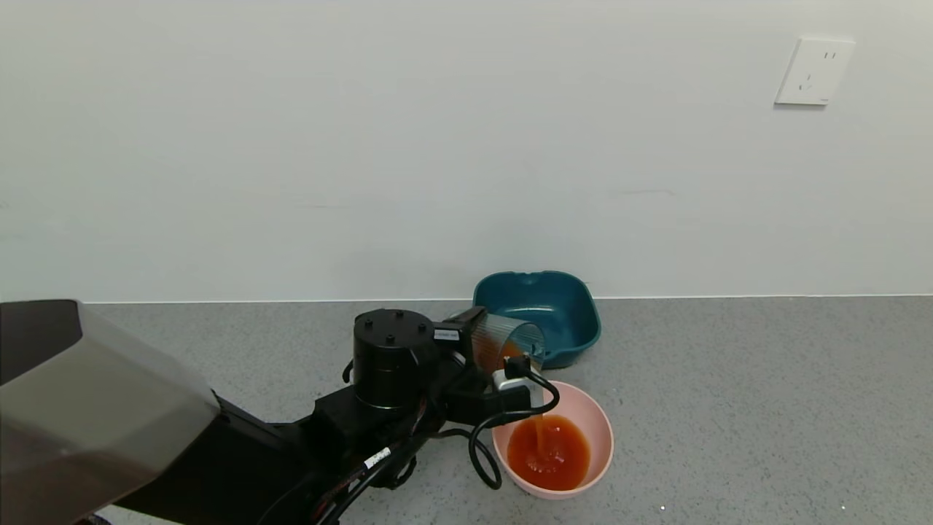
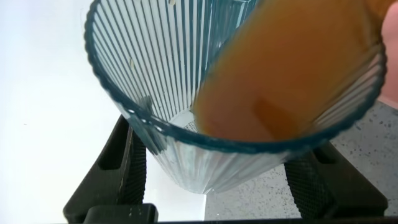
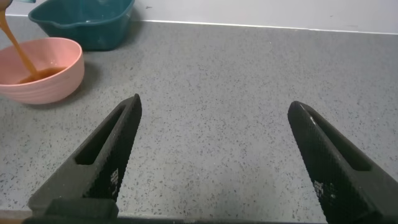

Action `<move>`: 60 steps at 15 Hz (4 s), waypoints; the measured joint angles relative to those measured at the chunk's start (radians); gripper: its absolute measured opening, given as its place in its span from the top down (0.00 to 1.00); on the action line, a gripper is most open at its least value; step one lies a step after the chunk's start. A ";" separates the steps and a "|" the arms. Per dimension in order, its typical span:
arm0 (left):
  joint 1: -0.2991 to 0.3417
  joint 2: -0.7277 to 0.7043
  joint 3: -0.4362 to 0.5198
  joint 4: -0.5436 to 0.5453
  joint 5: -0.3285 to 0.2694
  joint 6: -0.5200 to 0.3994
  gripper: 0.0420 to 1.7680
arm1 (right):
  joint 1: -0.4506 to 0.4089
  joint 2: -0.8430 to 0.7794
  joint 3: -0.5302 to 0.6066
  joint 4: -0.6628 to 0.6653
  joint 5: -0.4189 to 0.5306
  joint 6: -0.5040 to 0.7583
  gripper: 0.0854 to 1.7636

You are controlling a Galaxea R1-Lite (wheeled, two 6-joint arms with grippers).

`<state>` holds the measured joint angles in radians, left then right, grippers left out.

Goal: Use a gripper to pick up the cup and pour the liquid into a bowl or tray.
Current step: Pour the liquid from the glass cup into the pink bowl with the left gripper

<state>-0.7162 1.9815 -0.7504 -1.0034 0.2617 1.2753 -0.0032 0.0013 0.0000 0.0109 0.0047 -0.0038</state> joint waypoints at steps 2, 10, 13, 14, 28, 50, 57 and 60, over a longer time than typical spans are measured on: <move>0.000 -0.001 -0.003 0.000 0.000 0.028 0.29 | 0.000 0.000 0.000 0.000 0.000 0.000 0.03; -0.007 -0.003 -0.013 -0.001 0.047 0.105 0.29 | 0.000 0.000 0.000 0.000 0.000 0.000 0.03; -0.011 -0.008 -0.014 -0.001 0.050 0.124 0.29 | 0.000 0.000 0.000 0.000 0.000 0.000 0.03; -0.014 -0.011 -0.014 0.000 0.051 0.133 0.29 | 0.000 0.000 0.000 0.000 0.000 0.000 0.03; -0.049 -0.033 -0.034 -0.004 0.071 0.307 0.29 | 0.000 0.000 0.000 0.000 0.000 0.000 0.03; -0.064 -0.035 -0.017 -0.040 0.072 0.414 0.29 | 0.000 0.000 0.000 0.000 0.000 0.000 0.03; -0.062 -0.036 -0.014 -0.023 0.092 0.267 0.29 | 0.000 0.000 0.000 0.000 0.000 0.000 0.03; -0.063 -0.041 0.000 -0.019 0.093 0.164 0.29 | 0.000 0.000 0.000 0.000 0.000 0.000 0.03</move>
<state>-0.7787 1.9402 -0.7504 -1.0223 0.3545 1.4389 -0.0032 0.0013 0.0000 0.0109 0.0047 -0.0043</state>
